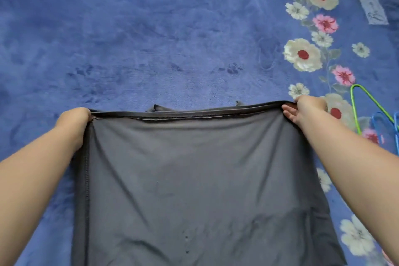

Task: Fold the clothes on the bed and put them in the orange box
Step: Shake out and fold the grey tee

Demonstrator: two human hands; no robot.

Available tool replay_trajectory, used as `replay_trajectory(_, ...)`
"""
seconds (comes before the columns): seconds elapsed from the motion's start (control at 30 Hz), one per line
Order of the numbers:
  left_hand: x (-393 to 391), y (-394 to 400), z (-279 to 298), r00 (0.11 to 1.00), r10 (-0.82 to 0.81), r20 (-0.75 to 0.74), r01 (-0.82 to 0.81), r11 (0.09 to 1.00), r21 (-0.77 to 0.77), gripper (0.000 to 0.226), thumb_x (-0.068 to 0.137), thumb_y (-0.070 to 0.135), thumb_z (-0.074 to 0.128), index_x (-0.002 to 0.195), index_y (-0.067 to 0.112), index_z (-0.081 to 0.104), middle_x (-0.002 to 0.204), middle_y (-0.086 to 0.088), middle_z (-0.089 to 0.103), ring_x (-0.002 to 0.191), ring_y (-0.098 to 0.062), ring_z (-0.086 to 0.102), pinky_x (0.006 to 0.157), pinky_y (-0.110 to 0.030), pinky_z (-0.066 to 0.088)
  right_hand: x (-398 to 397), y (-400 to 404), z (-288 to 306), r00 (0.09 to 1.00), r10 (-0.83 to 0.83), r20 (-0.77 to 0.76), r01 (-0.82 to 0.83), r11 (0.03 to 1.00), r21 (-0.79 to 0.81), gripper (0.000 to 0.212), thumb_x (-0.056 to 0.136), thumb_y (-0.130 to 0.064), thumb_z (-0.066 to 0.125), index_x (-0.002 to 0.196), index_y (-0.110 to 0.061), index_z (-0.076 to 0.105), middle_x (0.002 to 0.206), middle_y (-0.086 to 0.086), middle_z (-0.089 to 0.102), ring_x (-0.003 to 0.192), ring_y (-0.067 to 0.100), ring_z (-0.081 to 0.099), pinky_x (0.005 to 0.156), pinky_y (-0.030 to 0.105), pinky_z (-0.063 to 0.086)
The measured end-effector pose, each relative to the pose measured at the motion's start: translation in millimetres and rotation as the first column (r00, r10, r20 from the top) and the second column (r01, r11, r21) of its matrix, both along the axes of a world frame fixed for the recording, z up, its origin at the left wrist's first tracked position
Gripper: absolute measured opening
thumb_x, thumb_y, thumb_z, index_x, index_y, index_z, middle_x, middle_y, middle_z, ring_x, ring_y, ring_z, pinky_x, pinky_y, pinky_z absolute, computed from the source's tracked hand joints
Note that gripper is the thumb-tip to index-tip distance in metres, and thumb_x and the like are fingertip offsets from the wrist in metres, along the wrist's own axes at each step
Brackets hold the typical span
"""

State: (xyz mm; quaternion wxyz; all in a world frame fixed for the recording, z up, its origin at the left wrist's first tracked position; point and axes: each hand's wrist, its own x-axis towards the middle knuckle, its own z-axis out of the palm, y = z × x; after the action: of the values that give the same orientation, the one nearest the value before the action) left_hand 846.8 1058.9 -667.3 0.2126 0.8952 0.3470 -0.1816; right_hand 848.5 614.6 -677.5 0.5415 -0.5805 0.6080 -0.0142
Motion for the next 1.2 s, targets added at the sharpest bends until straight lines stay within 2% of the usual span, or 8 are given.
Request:
replay_trajectory(0.23, -2, 3, -18, 0.987, 0.138, 0.080, -0.141, 0.990, 0.025, 0.040, 0.095, 0.010, 0.033, 0.117, -0.018, 0.048, 0.127, -0.037, 0.046, 0.118, -0.045, 0.043, 0.091, -0.041, 0.036, 4, 0, -10, 0.996, 0.065, 0.053, -0.066, 0.998, 0.010, 0.041, 0.097, -0.006, 0.027, 0.137, -0.012, 0.036, 0.090, 0.003, 0.055, 0.041, 0.012, 0.059, 0.030, 0.014, 0.039)
replay_trajectory(0.4, -18, 0, -22, 0.992, -0.048, 0.117, 0.021, 0.975, 0.221, 0.041, 0.084, 0.005, 0.054, 0.122, -0.004, 0.041, 0.127, -0.031, 0.045, 0.118, -0.046, 0.042, 0.097, -0.052, 0.036, -11, 12, 2, 0.952, 0.220, 0.215, -0.244, 0.965, 0.096, 0.042, 0.100, -0.021, 0.033, 0.141, -0.014, 0.025, 0.092, 0.013, 0.056, 0.057, 0.015, 0.061, 0.046, 0.021, 0.051)
replay_trajectory(0.53, -26, -11, -8, 0.907, -0.354, 0.228, 0.259, 0.897, 0.358, 0.050, 0.079, -0.004, 0.055, 0.127, -0.001, 0.043, 0.127, -0.031, 0.043, 0.118, -0.046, 0.040, 0.098, -0.055, 0.033, -45, -3, 21, 0.908, 0.312, 0.280, -0.308, 0.949, -0.061, 0.031, 0.099, -0.014, 0.036, 0.129, -0.020, 0.035, 0.075, 0.006, 0.051, 0.053, 0.009, 0.059, 0.054, 0.019, 0.046)
replay_trajectory(0.7, -38, -81, 11, 0.584, -0.769, 0.259, 0.641, 0.633, 0.434, 0.044, 0.072, 0.001, 0.043, 0.113, -0.008, 0.057, 0.117, -0.031, 0.052, 0.104, -0.051, 0.048, 0.084, -0.057, 0.040, -123, -30, 22, 0.864, 0.501, 0.046, -0.457, 0.820, -0.345, 0.026, 0.085, -0.014, 0.054, 0.110, -0.013, 0.049, 0.071, 0.000, 0.053, 0.058, 0.007, 0.060, 0.060, 0.022, 0.049)
replay_trajectory(0.77, -41, -116, 9, 0.427, -0.870, 0.248, 0.777, 0.493, 0.391, 0.047, 0.065, 0.007, 0.041, 0.103, -0.010, 0.061, 0.107, -0.030, 0.058, 0.092, -0.051, 0.055, 0.074, -0.056, 0.047, -160, -34, 16, 0.817, 0.566, -0.114, -0.571, 0.763, -0.303, 0.042, 0.072, -0.031, 0.060, 0.109, -0.013, 0.054, 0.073, 0.001, 0.056, 0.067, 0.012, 0.058, 0.074, 0.037, 0.048)
replay_trajectory(0.87, -41, -184, 9, 0.150, -0.959, 0.242, 0.908, 0.230, 0.351, 0.044, 0.064, 0.008, 0.037, 0.096, -0.007, 0.064, 0.098, -0.026, 0.064, 0.081, -0.045, 0.063, 0.064, -0.050, 0.053, -211, -33, 8, 0.690, 0.670, -0.273, -0.718, 0.683, -0.138, 0.042, 0.080, -0.023, 0.072, 0.114, -0.004, 0.058, 0.087, 0.009, 0.062, 0.079, 0.014, 0.056, 0.082, 0.033, 0.043)
replay_trajectory(1.03, -44, -292, 17, -0.145, -0.986, 0.087, 0.960, -0.118, 0.256, 0.059, 0.087, 0.005, 0.044, 0.143, 0.018, 0.031, 0.149, 0.000, 0.030, 0.136, -0.021, 0.029, 0.102, -0.035, 0.032, -248, -45, -4, 0.550, 0.809, -0.205, -0.829, 0.559, -0.016, 0.025, 0.077, -0.024, 0.074, 0.090, -0.005, 0.063, 0.075, 0.005, 0.060, 0.069, 0.015, 0.050, 0.062, 0.023, 0.037)
replay_trajectory(1.2, -47, -376, 17, -0.384, -0.913, -0.138, 0.865, -0.408, 0.294, 0.073, 0.090, 0.012, 0.049, 0.149, 0.024, 0.008, 0.156, 0.006, 0.007, 0.144, -0.016, 0.005, 0.107, -0.034, 0.025, -259, -61, -18, 0.584, 0.811, 0.026, -0.798, 0.568, 0.201, 0.109, 0.027, -0.080, 0.071, 0.088, 0.009, 0.061, 0.071, 0.006, 0.051, 0.070, 0.015, 0.045, 0.061, 0.029, 0.030)
